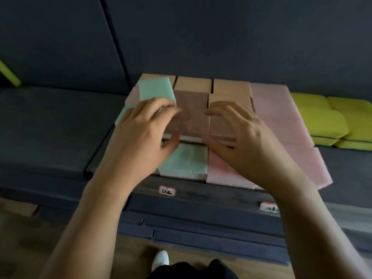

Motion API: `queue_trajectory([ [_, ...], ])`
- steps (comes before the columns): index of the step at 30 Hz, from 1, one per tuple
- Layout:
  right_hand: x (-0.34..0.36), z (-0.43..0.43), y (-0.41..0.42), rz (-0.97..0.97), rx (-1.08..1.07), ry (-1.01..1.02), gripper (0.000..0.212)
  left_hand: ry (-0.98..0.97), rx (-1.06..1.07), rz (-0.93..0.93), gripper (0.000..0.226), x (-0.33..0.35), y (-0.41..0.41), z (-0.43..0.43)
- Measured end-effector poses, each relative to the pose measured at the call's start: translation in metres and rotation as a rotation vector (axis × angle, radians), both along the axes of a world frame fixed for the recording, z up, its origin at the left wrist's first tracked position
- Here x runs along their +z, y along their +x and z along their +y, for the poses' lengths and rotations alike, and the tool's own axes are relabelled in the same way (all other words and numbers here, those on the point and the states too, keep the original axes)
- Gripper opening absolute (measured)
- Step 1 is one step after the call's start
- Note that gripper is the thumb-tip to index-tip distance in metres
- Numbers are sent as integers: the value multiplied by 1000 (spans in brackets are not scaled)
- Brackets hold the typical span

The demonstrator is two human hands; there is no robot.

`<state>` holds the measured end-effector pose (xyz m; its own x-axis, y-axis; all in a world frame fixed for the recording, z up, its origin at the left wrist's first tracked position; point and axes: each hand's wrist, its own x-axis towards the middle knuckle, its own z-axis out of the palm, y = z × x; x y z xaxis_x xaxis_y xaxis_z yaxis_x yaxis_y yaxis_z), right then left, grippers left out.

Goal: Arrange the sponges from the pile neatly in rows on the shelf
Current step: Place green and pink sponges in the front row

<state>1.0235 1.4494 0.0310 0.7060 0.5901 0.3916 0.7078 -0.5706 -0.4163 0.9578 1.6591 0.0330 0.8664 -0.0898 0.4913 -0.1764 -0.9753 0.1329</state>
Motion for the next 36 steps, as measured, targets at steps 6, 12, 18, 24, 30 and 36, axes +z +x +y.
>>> queue_trajectory([
  [6, 0, 52, 6, 21, -29, 17, 51, 13, 21, 7, 48, 5, 9, 50],
  [12, 3, 79, 11, 16, -71, 47, 51, -6, -46, 29, 53, 2, 30, 79],
  [18, 0, 97, 14, 23, -131, 64, 50, -35, -170, 70, 55, -6, 44, 96],
  [24, -8, 118, 14, 67, -210, 70, 56, -88, -281, 103, 59, -9, 47, 108],
  [30, -11, 138, 12, 26, -357, 43, 69, -121, -331, 79, 60, -8, 46, 114],
  [36, -8, 134, 9, 52, -335, 141, 52, -110, -328, 26, 57, -6, 47, 118],
])
